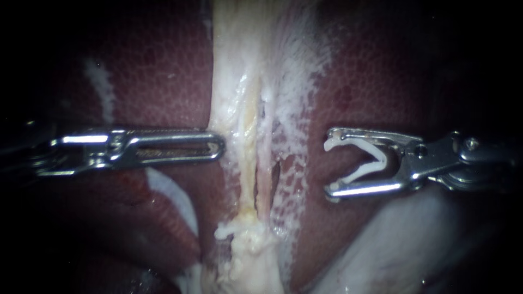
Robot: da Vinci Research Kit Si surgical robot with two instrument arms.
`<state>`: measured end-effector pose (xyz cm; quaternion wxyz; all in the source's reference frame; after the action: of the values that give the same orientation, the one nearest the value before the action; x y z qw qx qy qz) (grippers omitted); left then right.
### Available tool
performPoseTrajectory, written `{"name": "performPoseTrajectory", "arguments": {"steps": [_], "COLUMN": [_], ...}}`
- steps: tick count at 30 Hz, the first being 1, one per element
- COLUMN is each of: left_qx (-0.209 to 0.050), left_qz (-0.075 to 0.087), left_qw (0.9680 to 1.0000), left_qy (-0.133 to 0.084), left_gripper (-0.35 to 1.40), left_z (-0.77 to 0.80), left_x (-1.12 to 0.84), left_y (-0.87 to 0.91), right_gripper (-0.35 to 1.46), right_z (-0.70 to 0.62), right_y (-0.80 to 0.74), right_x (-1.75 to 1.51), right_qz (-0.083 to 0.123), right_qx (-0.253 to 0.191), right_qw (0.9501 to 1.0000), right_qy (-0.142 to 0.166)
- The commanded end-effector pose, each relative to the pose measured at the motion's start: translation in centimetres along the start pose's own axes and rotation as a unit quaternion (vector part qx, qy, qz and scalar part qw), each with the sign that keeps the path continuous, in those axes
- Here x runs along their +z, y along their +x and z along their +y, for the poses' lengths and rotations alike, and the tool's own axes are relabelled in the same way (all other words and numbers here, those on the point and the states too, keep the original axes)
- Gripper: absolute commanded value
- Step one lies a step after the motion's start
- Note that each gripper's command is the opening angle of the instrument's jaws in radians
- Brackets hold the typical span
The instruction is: Clipping second clip left tube
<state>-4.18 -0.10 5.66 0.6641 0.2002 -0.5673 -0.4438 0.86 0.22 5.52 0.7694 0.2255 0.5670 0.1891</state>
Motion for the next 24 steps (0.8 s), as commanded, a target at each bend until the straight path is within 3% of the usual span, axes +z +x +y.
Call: {"name": "performPoseTrajectory", "arguments": {"steps": [1, 3, 11, 17, 24], "left_qx": [0.000, 0.000, -0.005, -0.012, -0.019], "left_qz": [0.000, 0.000, 0.002, -0.004, -0.011], "left_qw": [1.0000, 1.0000, 1.0000, 0.9999, 0.9997], "left_qy": [0.000, 0.000, 0.004, 0.007, 0.008], "left_gripper": [-0.35, -0.35, -0.35, -0.35, -0.35], "left_z": [0.00, 0.00, -0.05, -0.15, -0.27], "left_x": [0.00, 0.00, -0.12, -0.33, -0.42], "left_y": [0.00, 0.00, -0.16, -0.41, -0.53], "right_gripper": [0.60, 0.60, 0.59, 0.58, 0.58], "right_z": [0.00, -0.03, -0.12, -0.17, -0.18], "right_y": [0.00, -0.02, -0.14, -0.30, -0.51], "right_x": [0.00, -0.01, 0.10, 0.34, 0.74], "right_qz": [0.000, 0.000, -0.004, -0.020, -0.036], "right_qx": [0.000, -0.004, 0.049, 0.078, 0.101], "right_qw": [1.0000, 1.0000, 0.9988, 0.9966, 0.9939], "right_qy": [0.000, 0.001, 0.005, 0.016, 0.026]}}
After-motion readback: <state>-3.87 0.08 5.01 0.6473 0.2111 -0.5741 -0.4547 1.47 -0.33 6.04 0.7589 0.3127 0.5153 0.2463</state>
